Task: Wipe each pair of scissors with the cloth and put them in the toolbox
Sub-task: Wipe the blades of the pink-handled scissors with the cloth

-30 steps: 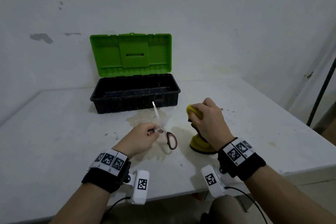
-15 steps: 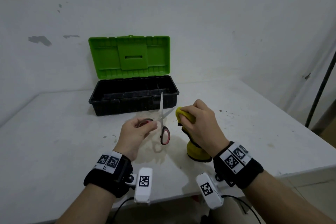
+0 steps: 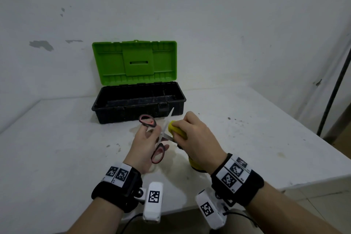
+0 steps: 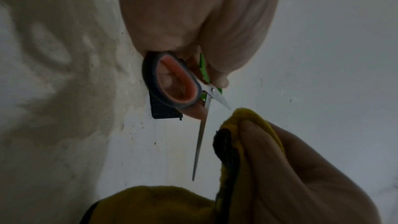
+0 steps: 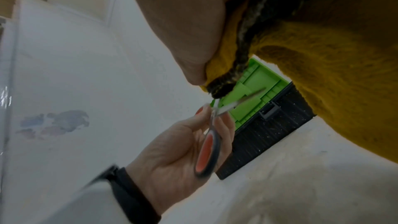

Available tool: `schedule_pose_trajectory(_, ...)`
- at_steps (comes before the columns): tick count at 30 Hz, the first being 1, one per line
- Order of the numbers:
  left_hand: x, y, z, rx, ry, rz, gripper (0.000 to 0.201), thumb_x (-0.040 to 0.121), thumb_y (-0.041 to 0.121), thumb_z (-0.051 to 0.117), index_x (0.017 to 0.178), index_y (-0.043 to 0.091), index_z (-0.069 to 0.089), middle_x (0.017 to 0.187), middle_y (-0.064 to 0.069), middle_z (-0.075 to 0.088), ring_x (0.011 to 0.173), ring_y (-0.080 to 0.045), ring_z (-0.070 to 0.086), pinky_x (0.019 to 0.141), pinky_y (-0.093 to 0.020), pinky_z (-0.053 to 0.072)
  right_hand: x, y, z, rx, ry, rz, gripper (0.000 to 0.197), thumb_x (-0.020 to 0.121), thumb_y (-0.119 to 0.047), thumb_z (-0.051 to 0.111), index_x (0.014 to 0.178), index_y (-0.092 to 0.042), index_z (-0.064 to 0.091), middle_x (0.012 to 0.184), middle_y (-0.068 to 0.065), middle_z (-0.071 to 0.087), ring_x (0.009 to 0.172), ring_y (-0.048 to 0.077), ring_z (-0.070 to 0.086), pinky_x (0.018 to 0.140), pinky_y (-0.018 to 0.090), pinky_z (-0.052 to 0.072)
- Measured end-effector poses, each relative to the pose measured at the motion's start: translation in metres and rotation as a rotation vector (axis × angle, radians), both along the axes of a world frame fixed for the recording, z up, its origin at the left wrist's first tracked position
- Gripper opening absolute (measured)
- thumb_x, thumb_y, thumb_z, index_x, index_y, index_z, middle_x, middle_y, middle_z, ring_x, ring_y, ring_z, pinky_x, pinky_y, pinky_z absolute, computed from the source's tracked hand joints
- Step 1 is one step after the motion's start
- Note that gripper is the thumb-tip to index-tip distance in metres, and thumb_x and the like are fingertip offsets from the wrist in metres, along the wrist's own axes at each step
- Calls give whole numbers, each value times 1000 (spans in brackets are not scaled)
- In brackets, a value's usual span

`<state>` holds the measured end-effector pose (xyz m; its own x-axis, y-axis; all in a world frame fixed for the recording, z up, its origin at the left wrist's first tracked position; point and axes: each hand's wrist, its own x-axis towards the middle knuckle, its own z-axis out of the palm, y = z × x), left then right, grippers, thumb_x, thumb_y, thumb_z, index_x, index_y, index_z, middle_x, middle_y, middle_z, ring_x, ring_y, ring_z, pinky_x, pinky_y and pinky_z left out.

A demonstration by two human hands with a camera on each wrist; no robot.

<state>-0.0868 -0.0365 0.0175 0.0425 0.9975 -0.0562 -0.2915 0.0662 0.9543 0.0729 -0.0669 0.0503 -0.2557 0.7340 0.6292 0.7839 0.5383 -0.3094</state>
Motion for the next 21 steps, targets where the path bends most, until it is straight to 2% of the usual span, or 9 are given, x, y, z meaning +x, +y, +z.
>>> schedule_pose_trajectory(3, 1, -2, -2, 15, 0, -52, 20, 100, 16, 58, 118, 7, 60, 111, -18, 72, 101, -29, 72, 76, -40, 60, -6, 0, -3, -16, -74, -5, 20, 95, -30, 57, 93, -11, 62, 88, -1, 39, 68, 17, 43, 54, 40, 49)
schedule_pose_trajectory(6, 2, -2, -3, -1, -17, -26, 18, 97, 14, 63, 112, 5, 64, 106, -15, 74, 94, -23, 73, 79, -42, 60, -6, 2, -6, -12, -107, -26, 17, 95, -28, 60, 95, -12, 62, 88, 0, 40, 68, 15, 40, 52, 40, 48)
schedule_pose_trajectory(10, 5, -1, -6, -38, -39, -7, 16, 98, 14, 62, 102, 0, 69, 89, -13, 73, 75, -15, 70, 72, -35, 61, -6, -1, -8, 28, -182, -34, 15, 94, -28, 61, 93, -12, 63, 86, 1, 42, 67, 12, 33, 46, 37, 47)
schedule_pose_trajectory(13, 7, -1, -8, -59, -35, -18, 17, 98, 12, 60, 97, 0, 71, 88, -16, 73, 74, -18, 69, 72, -33, 59, -4, 1, -10, 27, -213, -31, 19, 94, -32, 60, 92, -14, 64, 85, 0, 40, 66, 11, 30, 44, 35, 45)
schedule_pose_trajectory(15, 8, -1, -8, -69, -18, -9, 17, 98, 13, 62, 92, 0, 71, 84, -16, 72, 67, -18, 67, 67, -31, 56, -1, 4, -8, -15, -218, -26, 20, 94, -33, 57, 91, -14, 64, 86, -2, 37, 66, 12, 32, 47, 36, 45)
schedule_pose_trajectory(18, 8, -4, -8, -98, 22, 0, 16, 96, 12, 65, 84, 2, 69, 68, -9, 68, 59, -17, 64, 56, -25, 55, 8, 15, -2, -75, -169, -107, 12, 92, -24, 57, 87, -14, 63, 86, -2, 35, 65, 16, 38, 52, 40, 47)
schedule_pose_trajectory(21, 8, -6, -10, -114, 41, 4, 18, 94, 11, 66, 79, 2, 68, 64, -9, 67, 59, -20, 65, 59, -27, 57, 20, 24, 5, -77, -77, -196, 9, 92, -21, 60, 91, -14, 65, 87, 0, 38, 64, 20, 46, 55, 41, 50)
